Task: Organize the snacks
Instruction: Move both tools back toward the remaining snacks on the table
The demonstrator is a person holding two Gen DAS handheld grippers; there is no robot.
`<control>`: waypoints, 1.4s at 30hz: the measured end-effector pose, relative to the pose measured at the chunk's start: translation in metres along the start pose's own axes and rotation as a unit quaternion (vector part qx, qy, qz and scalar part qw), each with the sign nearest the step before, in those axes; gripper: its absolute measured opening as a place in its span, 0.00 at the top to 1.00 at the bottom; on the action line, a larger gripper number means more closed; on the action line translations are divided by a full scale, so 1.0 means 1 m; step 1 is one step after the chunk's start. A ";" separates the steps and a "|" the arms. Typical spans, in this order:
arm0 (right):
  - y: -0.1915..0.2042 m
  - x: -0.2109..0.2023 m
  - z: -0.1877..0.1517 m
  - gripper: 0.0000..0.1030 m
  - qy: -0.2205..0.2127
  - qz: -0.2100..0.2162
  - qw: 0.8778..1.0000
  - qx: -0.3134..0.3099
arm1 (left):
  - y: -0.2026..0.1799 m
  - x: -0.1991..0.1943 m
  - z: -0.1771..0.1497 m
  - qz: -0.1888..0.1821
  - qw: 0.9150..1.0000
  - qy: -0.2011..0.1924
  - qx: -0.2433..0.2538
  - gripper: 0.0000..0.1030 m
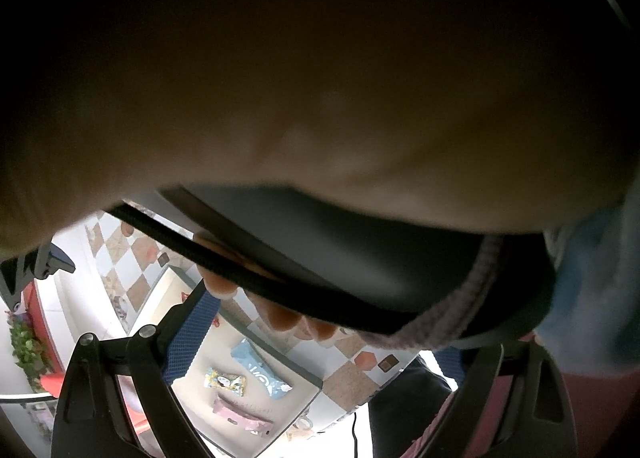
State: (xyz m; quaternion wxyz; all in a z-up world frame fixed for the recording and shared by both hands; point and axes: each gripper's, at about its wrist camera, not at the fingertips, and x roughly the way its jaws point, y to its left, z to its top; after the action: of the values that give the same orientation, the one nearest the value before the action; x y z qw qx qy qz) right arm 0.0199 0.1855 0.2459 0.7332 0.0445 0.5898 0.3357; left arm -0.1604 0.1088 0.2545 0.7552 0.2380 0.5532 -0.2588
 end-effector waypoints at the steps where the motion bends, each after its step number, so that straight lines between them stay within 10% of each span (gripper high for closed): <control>1: -0.004 0.003 -0.002 0.00 0.011 -0.023 1.000 0.002 | 0.001 0.000 0.000 -0.005 1.000 0.001 -0.001 0.07; 8: -0.130 0.037 -0.054 0.00 0.119 -0.139 0.972 0.148 | 0.041 0.041 -0.044 0.002 0.993 0.079 -0.085 0.07; 17: -0.232 0.053 -0.167 0.00 0.209 -0.158 0.910 0.322 | 0.079 0.101 -0.082 -0.038 0.964 0.117 -0.236 0.07; 31: -0.200 0.027 -0.225 0.00 0.213 -0.184 0.926 0.253 | 0.089 0.214 0.013 -0.122 0.938 0.108 -0.306 0.07; 35: -0.179 0.032 -0.227 0.00 0.218 -0.190 0.934 0.210 | 0.087 0.235 0.016 -0.051 0.949 0.131 -0.281 0.07; 42: -0.167 0.059 -0.202 0.00 0.206 -0.186 0.944 0.178 | 0.112 0.220 -0.010 -0.058 0.937 0.110 -0.327 0.07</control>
State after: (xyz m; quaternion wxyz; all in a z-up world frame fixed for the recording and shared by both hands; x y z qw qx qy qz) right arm -0.0822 0.0217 0.0592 0.6256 -0.0065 0.7755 0.0846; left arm -0.0384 0.1714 0.0493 0.7091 -0.0272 0.7000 -0.0795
